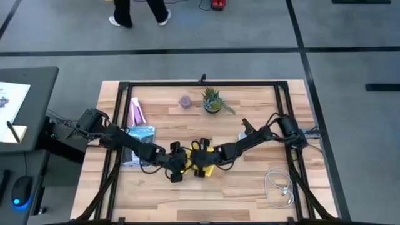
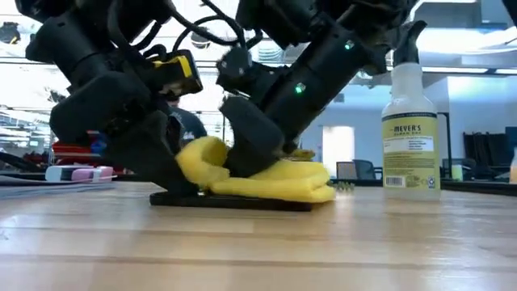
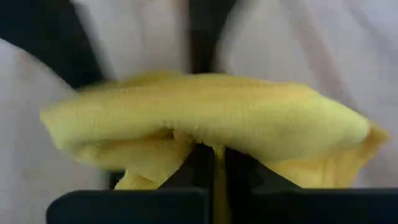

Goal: Apply microfiber cloth
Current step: Wipe the cellphone with the microfiber cloth

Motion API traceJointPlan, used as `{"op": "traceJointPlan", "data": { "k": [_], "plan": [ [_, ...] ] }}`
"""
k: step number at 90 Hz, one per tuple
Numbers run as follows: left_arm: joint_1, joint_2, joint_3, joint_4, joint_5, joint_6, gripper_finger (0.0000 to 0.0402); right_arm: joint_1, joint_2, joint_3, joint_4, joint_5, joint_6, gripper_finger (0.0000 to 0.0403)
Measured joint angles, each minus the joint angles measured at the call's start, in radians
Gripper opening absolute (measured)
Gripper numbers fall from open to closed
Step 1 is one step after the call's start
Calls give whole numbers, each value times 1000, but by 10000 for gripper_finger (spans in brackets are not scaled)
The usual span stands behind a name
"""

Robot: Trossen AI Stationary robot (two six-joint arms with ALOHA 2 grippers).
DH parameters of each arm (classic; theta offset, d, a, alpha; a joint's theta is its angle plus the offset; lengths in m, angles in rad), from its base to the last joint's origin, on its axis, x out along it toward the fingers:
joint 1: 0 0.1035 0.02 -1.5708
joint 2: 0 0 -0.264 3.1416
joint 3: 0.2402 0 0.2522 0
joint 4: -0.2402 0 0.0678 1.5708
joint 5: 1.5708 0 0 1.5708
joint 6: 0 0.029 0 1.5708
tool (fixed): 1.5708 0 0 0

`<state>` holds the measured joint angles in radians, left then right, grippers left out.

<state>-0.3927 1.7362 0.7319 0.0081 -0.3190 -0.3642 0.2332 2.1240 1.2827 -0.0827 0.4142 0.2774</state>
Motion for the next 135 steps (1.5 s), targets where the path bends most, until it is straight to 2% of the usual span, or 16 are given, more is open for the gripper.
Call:
{"op": "traceJointPlan", "data": {
  "k": [11, 22, 39, 55, 70, 78, 96, 108, 118, 135],
  "plan": [
    [-3, 0, 0, -19, -18, -35, 188, 34, -6, 0, -109, 45, 44, 0],
    [-1, -1, -25, 16, -25, -56, 188, 86, -6, -1, -126, 69, 57, 0],
    [-1, -4, -76, 98, -35, -96, 188, 164, -3, -3, -50, 60, 47, 0],
    [0, -4, -78, 102, -58, -104, 188, 207, -4, 6, 65, 31, -37, 2],
    [0, -3, -79, 110, -63, -85, 188, 223, -5, 56, 78, 35, -119, 4],
    [1, -2, -76, 119, -63, -62, 188, 227, -19, 80, 30, 46, -144, 4],
    [1, 1, -5, 97, -74, -6, 188, 231, -87, 101, -122, 143, -149, 4],
    [1, -19, 70, 11, -125, 60, 188, 232, -137, 101, -216, 196, -146, 4],
    [2, -56, 140, -132, -169, 99, 188, 232, -163, 102, -254, 216, -132, 4],
    [-23, -137, 232, -308, -192, 24, 188, 238, -167, 102, -280, 218, -98, 4]
  ]
}}
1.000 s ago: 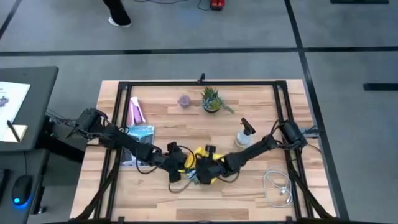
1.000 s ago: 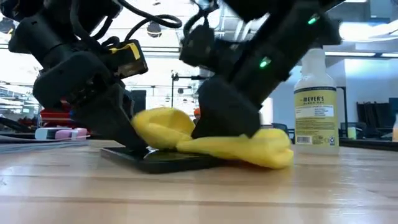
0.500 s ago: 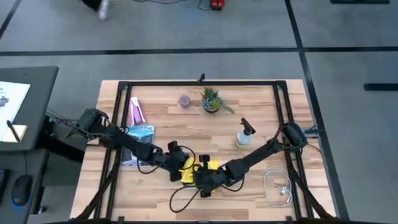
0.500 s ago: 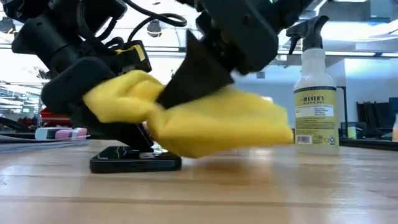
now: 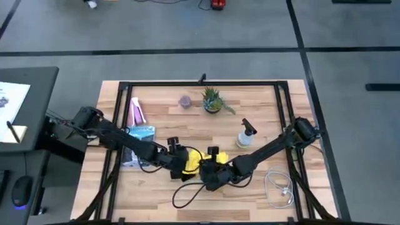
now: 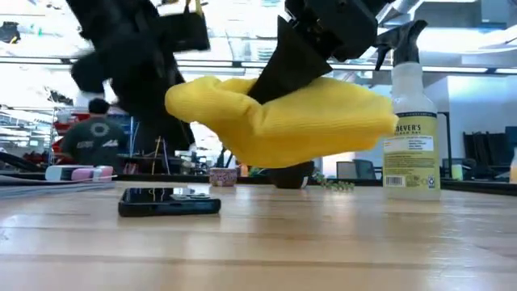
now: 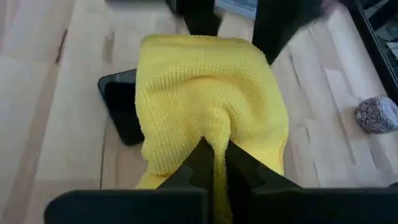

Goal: Apply microfiber cloth
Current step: Wipe the cellphone with the microfiber cloth

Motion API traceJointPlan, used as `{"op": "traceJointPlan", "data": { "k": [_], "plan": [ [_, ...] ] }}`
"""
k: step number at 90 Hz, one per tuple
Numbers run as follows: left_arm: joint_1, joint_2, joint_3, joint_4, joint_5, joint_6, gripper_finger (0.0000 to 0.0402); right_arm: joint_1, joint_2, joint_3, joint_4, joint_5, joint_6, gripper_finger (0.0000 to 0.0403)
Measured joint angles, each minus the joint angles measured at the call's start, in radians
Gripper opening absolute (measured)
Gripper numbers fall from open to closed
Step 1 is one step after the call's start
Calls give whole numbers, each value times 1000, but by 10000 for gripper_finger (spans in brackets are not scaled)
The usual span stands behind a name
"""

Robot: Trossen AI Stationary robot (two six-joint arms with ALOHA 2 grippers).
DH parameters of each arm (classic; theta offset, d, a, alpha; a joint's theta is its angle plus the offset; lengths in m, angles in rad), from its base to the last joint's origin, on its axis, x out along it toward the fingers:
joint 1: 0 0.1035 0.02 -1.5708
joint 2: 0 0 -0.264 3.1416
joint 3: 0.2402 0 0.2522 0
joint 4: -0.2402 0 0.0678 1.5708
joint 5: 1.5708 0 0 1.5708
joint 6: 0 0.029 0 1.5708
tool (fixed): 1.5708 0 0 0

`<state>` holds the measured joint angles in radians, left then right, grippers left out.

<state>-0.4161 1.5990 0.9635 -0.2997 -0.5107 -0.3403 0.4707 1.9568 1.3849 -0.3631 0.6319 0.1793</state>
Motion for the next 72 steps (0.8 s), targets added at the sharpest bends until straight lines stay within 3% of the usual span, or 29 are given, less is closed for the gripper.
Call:
{"op": "traceJointPlan", "data": {
  "k": [20, 33, 53, 72],
  "plan": [
    [-95, -110, 34, -148, -56, -174, 188, 13, 11, 0, -38, -2, 40, 4],
    [-150, -112, 28, -274, -62, -404, 188, -1, 11, -28, -22, -17, 92, 4],
    [-205, -25, -58, -334, -41, -641, 188, -49, 26, -120, 152, -186, 125, 4],
    [-171, 89, -132, -238, -49, -662, 187, -84, 93, -134, 234, -332, 164, 4]
  ]
}}
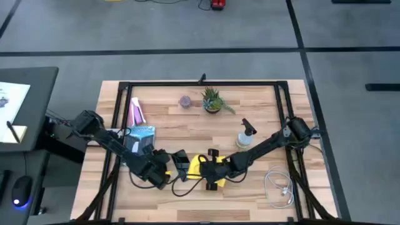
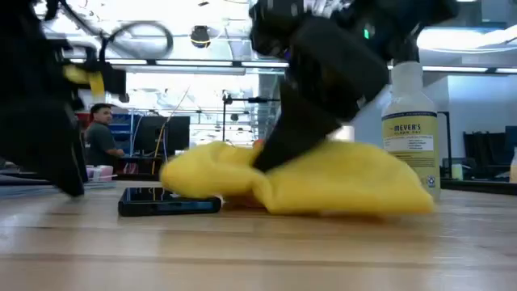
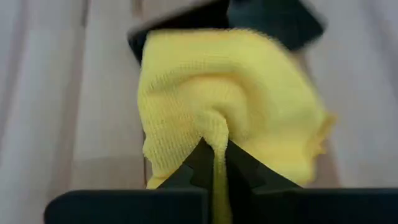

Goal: Apply microfiber cloth
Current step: Wipe the cellphone with the microfiber cloth

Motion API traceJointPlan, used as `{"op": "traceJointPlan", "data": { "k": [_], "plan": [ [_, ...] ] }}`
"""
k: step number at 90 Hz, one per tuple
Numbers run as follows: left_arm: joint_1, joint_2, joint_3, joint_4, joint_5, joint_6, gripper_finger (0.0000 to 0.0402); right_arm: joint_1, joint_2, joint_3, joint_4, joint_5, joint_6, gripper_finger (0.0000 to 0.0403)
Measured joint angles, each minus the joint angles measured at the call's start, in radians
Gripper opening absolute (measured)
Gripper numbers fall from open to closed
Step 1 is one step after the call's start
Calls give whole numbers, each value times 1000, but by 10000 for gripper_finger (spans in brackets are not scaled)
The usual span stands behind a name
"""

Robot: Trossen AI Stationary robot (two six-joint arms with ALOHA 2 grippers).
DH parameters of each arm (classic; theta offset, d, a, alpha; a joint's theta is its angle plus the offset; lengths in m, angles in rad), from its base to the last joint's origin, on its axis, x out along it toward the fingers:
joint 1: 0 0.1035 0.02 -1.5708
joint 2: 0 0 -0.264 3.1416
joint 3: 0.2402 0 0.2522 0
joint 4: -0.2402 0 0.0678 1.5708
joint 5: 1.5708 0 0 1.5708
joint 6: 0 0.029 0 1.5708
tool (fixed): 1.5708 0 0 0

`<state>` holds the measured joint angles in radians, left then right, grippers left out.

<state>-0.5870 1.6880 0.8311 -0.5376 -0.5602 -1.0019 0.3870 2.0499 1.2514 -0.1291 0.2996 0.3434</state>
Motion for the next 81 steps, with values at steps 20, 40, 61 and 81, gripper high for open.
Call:
{"op": "traceJointPlan", "data": {
  "k": [20, 40, 61, 81],
  "plan": [
    [92, 61, -2, 157, -82, 182, 187, -4, 92, 2, 223, -72, -3, 4],
    [156, 27, 41, 137, -95, 379, 187, 15, 61, -1, 199, -53, -3, 4],
    [119, -96, 94, 11, -119, 330, 185, 48, -79, 0, 100, 78, -36, 4],
    [29, -75, 94, 133, -120, 312, 185, -54, -90, 0, 148, 206, -28, 4]
  ]
}}
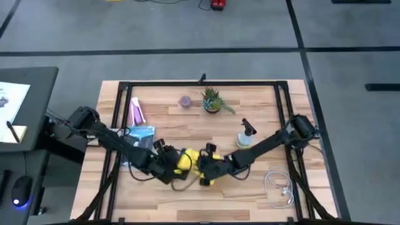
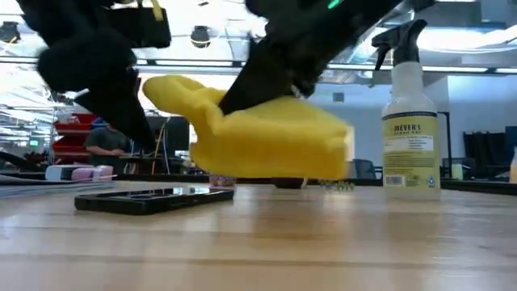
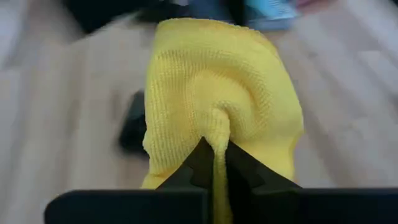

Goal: Apply microfiber cloth
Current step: Wipe the cellphone with the microfiber cloth

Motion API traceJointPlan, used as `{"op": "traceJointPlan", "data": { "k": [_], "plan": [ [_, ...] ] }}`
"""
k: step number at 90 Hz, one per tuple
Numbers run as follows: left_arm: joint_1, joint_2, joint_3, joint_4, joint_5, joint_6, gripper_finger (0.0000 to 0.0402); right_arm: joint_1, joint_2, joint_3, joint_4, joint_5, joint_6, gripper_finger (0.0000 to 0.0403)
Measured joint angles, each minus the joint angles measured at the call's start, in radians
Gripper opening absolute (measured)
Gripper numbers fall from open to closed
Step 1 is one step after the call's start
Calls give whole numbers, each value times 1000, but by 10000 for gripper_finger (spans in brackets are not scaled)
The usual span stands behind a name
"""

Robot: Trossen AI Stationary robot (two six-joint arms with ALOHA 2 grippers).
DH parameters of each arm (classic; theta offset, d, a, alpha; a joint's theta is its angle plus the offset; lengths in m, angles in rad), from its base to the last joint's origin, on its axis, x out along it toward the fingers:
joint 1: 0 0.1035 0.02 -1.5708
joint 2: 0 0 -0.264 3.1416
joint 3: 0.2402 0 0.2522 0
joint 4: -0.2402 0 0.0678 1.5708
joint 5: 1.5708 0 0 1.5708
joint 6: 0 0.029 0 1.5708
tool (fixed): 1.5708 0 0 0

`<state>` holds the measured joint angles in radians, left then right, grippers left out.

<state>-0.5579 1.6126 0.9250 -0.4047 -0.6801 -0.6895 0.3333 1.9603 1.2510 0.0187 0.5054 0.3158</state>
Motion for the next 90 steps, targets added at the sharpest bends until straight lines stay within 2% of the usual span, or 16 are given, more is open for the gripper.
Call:
{"op": "traceJointPlan", "data": {
  "k": [14, 23, 41, 55, 75, 83, 90],
  "plan": [
    [-24, 87, -38, 150, 12, 50, 184, -87, 70, 0, 152, -112, -53, 4],
    [-16, 153, -42, 184, -1, 52, 184, -118, 108, 11, 235, -188, -55, 4],
    [7, 231, -41, 222, 5, 63, 184, -151, 208, 48, 247, -278, -53, 4],
    [10, 265, -40, 236, 50, 68, 183, -159, 234, 55, 196, -237, -51, 4],
    [-6, 279, -39, 237, 55, 30, 169, -152, 207, 53, 39, 18, -52, 4],
    [-6, 279, -39, 234, 55, 21, 163, -145, 190, 51, 3, 36, -53, 4],
    [-7, 279, -39, 234, 55, 20, 159, -123, 173, 52, 2, 4, -55, 4]
  ]
}}
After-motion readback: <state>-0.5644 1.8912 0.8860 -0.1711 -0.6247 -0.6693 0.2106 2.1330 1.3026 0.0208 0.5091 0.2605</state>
